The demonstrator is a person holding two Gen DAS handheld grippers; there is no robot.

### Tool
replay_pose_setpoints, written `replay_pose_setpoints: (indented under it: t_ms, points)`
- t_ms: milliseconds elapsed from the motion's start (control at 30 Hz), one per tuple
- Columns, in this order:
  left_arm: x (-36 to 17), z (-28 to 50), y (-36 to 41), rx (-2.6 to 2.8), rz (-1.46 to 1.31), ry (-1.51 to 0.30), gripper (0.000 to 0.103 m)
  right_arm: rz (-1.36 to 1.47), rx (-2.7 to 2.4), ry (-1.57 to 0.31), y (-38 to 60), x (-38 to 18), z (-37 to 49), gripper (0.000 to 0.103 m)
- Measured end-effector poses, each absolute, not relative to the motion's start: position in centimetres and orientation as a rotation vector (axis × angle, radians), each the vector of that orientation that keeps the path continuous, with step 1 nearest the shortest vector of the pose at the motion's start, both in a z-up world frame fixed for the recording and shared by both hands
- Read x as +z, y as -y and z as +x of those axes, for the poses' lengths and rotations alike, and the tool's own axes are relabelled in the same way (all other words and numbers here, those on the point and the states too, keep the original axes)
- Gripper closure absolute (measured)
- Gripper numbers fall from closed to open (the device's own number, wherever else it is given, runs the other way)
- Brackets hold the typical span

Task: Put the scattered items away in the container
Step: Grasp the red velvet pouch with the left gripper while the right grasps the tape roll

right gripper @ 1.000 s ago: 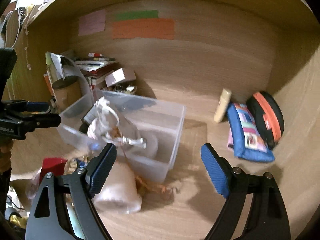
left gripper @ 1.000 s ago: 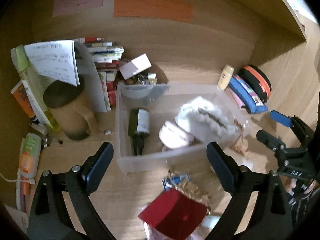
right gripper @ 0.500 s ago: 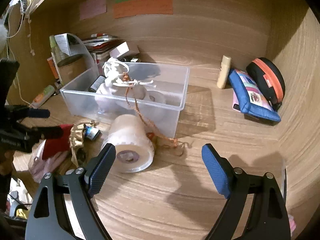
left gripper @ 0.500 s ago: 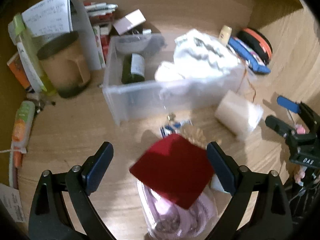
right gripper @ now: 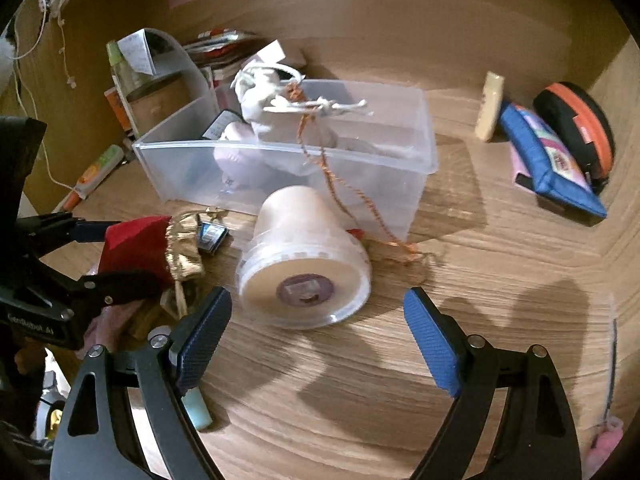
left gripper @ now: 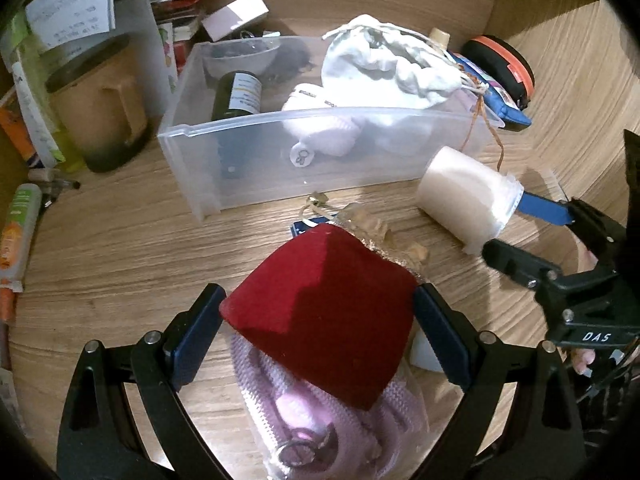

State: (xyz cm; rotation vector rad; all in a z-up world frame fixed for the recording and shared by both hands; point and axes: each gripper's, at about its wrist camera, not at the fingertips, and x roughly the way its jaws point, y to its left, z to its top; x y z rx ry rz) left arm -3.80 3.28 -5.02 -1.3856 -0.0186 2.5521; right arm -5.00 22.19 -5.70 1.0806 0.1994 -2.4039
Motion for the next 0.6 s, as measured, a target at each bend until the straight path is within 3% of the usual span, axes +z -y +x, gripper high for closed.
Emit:
replay_pose_setpoints:
  t_ms: [333, 433, 467, 533, 600]
  points:
    - [-5.1, -4.8, -3.8, 2.494, -1.349, 0.082, 0.008, 1.109, -2.345, -0.099, -21.1, -6.6, -6.1, 0.018]
    - [-4.8, -4.7, -4.0, 2.519, -1.322, 0.060, 0.020, 1.076, -2.363, -0.086, -21.4, -6.5, -5.9, 0.018]
    - [-4.8, -4.6, -4.1, 2.532, -1.321, 0.041, 0.026, 1.072, -2.372, -0.082, -21.4, -6.5, -5.9, 0.021]
    - [-4.7, -4.5, -4.1, 2.543, -1.301, 0.036, 0.028, 1.069, -2.369, -0.071, -21.6, -6.5, -6.0, 0.032]
    - [-4.6, -4.3, -4.2, 2.563, -1.279, 0.010, 0.035, 1.064, -2.367, -0.073, -21.8, -6.6, -5.9, 0.035]
